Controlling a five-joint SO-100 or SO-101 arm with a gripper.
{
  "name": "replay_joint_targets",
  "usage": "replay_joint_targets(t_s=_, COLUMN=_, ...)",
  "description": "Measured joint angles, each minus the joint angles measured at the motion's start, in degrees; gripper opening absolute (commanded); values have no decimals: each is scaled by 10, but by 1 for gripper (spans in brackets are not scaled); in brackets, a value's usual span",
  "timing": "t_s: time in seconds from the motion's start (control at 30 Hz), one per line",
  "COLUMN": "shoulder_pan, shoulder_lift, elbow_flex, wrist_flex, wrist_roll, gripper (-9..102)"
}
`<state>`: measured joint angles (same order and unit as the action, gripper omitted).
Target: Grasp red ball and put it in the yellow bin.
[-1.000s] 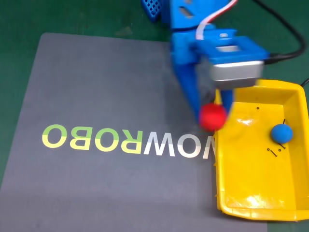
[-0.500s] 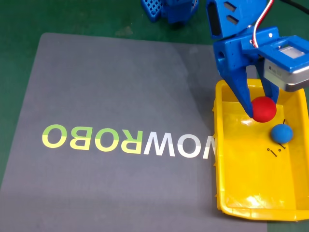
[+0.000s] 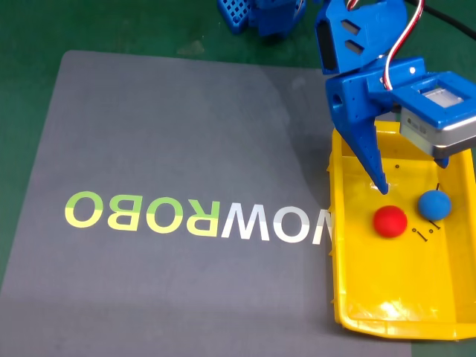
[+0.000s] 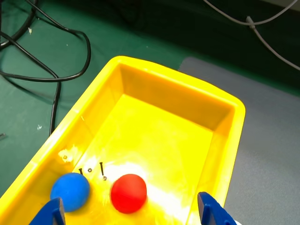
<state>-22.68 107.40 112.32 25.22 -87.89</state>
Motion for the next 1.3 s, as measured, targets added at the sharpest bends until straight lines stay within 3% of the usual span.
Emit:
replay_joint_targets(t_s=0.23, shoulder_pan=12, shoulder_lift=0, elbow_flex=0, wrist_flex=0, wrist_roll=0, gripper=32)
replay_joint_targets(t_s=0.43, shoulder_pan=24, shoulder_lift=58, elbow_flex=17, wrist_flex=33, wrist_roll=5, gripper=25)
replay_joint_targets(t_s=0.77, shoulder_pan=135, shoulder_lift=376, elbow_flex=266, wrist_flex=160, wrist_roll=2, gripper=0)
replay_joint_targets(t_s=0.97, shoulder_pan=206, shoulder_lift=533, elbow_flex=396, wrist_flex=258, wrist_roll=-21, gripper=0)
replay_joint_targets(t_s=1.3, shoulder_pan=252, shoulder_lift=681, elbow_flex=607, wrist_flex=272, wrist_roll=-59, gripper=0)
